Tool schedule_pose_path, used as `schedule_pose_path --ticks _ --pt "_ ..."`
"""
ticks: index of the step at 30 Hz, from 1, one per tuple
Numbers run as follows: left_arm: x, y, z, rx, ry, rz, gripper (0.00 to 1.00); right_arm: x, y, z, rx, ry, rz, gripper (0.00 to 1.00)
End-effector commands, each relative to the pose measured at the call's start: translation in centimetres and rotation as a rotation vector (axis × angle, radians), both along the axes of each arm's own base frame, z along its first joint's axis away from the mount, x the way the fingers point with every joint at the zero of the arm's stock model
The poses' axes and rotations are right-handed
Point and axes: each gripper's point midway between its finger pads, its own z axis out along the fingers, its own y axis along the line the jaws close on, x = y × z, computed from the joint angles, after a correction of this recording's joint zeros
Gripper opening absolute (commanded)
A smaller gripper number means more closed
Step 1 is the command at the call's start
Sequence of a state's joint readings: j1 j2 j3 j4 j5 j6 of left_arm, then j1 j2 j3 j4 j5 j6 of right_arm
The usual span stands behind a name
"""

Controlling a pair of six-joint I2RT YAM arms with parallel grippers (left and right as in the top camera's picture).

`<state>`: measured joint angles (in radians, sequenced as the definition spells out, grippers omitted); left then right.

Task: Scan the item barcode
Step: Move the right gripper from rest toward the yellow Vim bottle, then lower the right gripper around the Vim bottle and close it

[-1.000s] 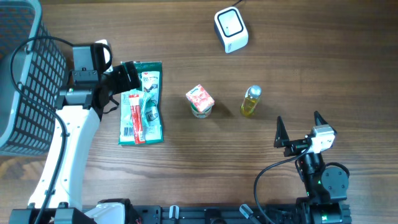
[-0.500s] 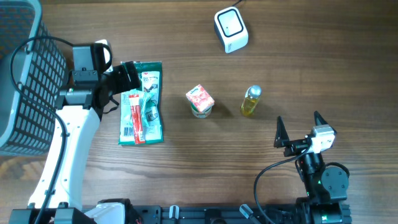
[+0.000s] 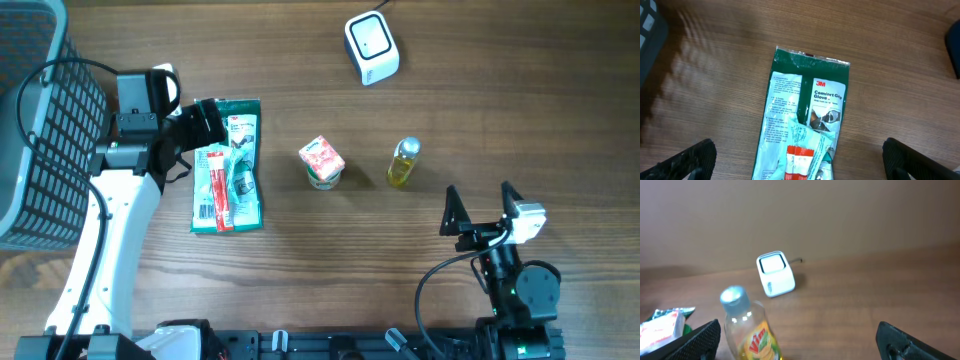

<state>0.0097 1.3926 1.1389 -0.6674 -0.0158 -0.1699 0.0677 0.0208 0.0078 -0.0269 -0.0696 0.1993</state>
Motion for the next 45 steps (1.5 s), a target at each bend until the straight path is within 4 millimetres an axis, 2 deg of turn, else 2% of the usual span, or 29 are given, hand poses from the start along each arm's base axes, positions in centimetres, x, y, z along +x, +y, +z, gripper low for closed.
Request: schedule_pose_path --ticks 1,3,7,9,13,15,19,21,26,30,32,33,35,36,40,45 --pt "0.1 -0.1 0.8 -0.009 -0.022 -0.008 1.00 -0.7 0.2 1.3 0.059 0.046 0.013 1.00" --pt "0.1 -0.1 0.8 -0.009 -0.022 -0.008 1.00 -1.1 0.2 3.0 0.060 0.037 0.013 1.00" --pt "0.1 -0.1 0.8 -0.009 -0.022 -0.008 1.00 -3.0 -0.2 8.4 0.060 0.045 -0.003 1.00" --pt "0.1 -0.1 0.8 -0.009 -0.022 -0.008 1.00 -3.9 -0.2 10.9 0.057 0.100 -0.004 1.00" --pt "0.1 -0.1 0.8 -0.009 -0.022 -0.008 1.00 -4.4 -0.3 14.6 0.046 0.241 -0.007 1.00" --pt "0.1 -0.1 0.8 -0.009 -0.022 -0.008 1.00 -4.0 -0.2 15.6 0.036 0.364 -0.011 1.00" --pt "0.1 -0.1 0.8 -0.009 -0.022 -0.008 1.00 -2.5 0.0 15.5 0.020 0.639 -0.015 1.00" --pt "0.1 -0.1 0.8 -0.009 -0.022 -0.008 1.00 -0.6 1.0 15.5 0.035 0.716 0.033 1.00" --pt "0.1 -0.1 0.8 -0.009 -0.022 -0.008 1.00 2.2 2.5 11.8 0.078 0.897 0.092 1.00" --pt "0.1 -0.1 0.8 -0.009 -0.022 -0.008 1.00 3.8 2.9 7.4 0.144 1.095 0.045 0.85" --pt "0.1 -0.1 0.8 -0.009 -0.022 -0.008 1.00 4.3 3.4 6.1 0.148 1.151 0.043 0.83" --pt "0.1 -0.1 0.8 -0.009 -0.022 -0.008 1.00 4.5 3.8 5.3 0.145 1.180 0.044 0.84" --pt "0.1 -0.1 0.8 -0.009 -0.022 -0.008 1.00 5.0 4.7 4.0 0.130 1.222 0.046 0.96" --pt "0.1 -0.1 0.8 -0.009 -0.022 -0.008 1.00 5.2 5.1 3.5 0.116 1.235 0.046 1.00" --pt "0.1 -0.1 0.8 -0.009 -0.022 -0.008 1.00 6.4 6.7 0.8 0.029 1.274 -0.021 1.00" --pt "0.1 -0.1 0.8 -0.009 -0.022 -0.008 1.00 8.0 8.7 -0.6 -0.044 1.236 -0.045 1.00"
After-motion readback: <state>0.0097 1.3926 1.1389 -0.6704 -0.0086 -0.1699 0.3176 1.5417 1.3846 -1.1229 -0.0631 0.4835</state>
